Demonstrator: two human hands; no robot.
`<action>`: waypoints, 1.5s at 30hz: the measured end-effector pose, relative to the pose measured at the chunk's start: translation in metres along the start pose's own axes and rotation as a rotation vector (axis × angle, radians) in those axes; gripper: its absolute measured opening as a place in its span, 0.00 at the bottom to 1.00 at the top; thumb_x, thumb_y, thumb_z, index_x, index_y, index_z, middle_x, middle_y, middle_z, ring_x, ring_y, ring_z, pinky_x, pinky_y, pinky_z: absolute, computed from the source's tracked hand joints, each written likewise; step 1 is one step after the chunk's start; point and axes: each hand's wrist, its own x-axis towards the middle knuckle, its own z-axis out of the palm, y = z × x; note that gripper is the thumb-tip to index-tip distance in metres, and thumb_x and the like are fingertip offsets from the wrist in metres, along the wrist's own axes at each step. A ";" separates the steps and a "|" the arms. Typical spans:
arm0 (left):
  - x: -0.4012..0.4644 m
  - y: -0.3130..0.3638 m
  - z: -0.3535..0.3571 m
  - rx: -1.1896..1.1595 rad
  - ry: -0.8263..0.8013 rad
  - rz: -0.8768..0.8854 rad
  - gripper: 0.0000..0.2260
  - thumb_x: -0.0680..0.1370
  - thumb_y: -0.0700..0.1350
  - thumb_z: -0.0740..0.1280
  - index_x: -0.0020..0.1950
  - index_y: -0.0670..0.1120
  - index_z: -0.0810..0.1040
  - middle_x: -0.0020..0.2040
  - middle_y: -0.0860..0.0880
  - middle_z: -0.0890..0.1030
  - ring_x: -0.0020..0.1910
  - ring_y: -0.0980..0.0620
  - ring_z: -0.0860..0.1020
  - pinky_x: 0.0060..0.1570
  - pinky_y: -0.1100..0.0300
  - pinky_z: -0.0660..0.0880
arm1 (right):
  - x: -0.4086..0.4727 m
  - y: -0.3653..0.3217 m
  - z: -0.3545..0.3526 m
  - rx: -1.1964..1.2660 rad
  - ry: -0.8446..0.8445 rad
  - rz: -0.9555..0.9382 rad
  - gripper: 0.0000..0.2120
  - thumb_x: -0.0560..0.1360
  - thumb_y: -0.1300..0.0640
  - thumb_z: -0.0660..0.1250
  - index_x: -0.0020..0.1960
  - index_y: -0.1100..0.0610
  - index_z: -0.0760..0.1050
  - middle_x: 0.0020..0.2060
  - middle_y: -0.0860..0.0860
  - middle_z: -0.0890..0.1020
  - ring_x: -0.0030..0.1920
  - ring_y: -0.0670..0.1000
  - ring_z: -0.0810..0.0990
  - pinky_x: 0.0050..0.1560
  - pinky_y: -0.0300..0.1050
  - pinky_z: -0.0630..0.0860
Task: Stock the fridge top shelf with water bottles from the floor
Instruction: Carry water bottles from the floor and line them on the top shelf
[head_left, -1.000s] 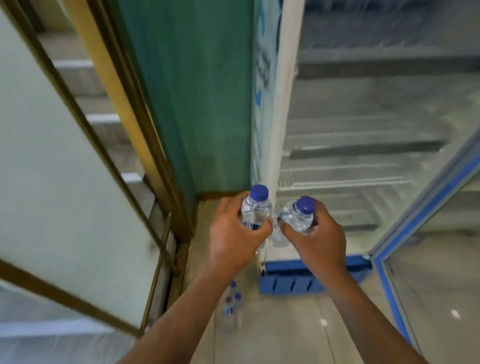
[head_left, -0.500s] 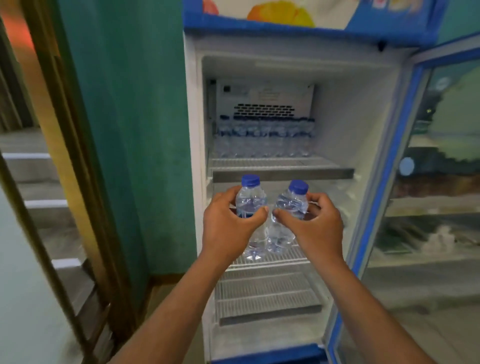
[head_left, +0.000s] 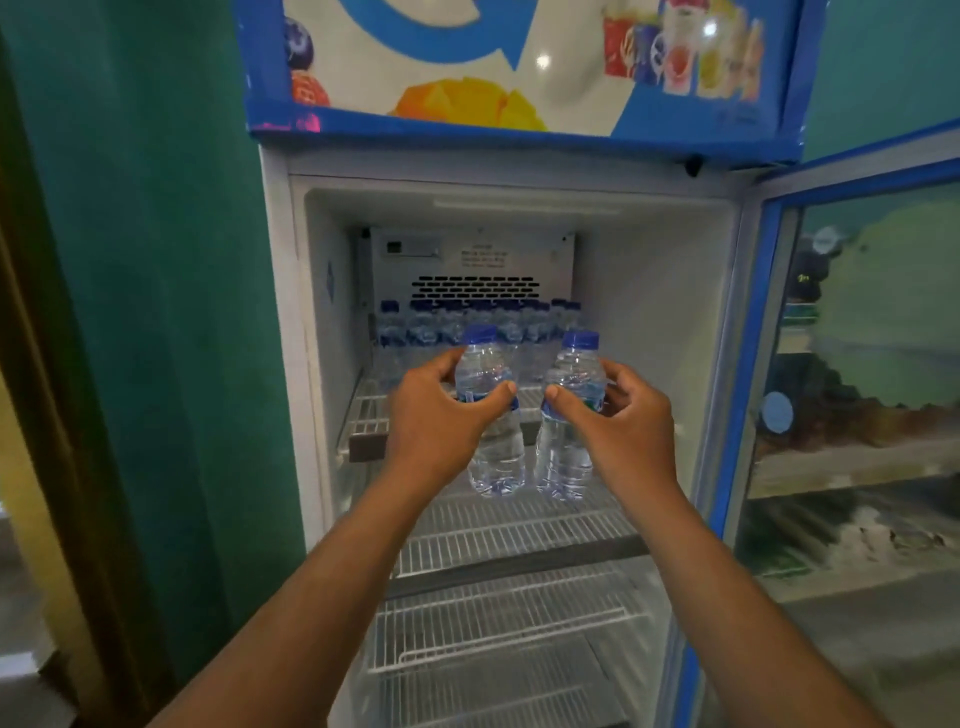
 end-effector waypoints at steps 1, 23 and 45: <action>0.012 -0.006 0.006 -0.009 -0.003 0.001 0.36 0.64 0.66 0.73 0.68 0.49 0.77 0.59 0.54 0.82 0.55 0.55 0.81 0.56 0.53 0.80 | 0.012 0.005 0.003 -0.009 0.010 -0.001 0.32 0.66 0.40 0.77 0.66 0.51 0.77 0.56 0.46 0.84 0.56 0.46 0.83 0.56 0.49 0.81; 0.226 -0.103 0.195 -0.145 -0.145 -0.081 0.15 0.72 0.43 0.77 0.51 0.56 0.75 0.45 0.60 0.77 0.37 0.72 0.72 0.34 0.81 0.67 | 0.277 0.143 0.030 -0.150 0.154 0.183 0.23 0.66 0.52 0.81 0.56 0.56 0.76 0.51 0.52 0.82 0.42 0.47 0.78 0.41 0.34 0.72; 0.245 -0.155 0.254 0.034 -0.294 -0.278 0.37 0.69 0.45 0.79 0.74 0.47 0.67 0.62 0.49 0.77 0.56 0.54 0.75 0.51 0.66 0.71 | 0.302 0.224 0.041 -0.143 -0.019 0.033 0.25 0.69 0.62 0.76 0.61 0.44 0.74 0.47 0.37 0.79 0.47 0.40 0.79 0.40 0.20 0.70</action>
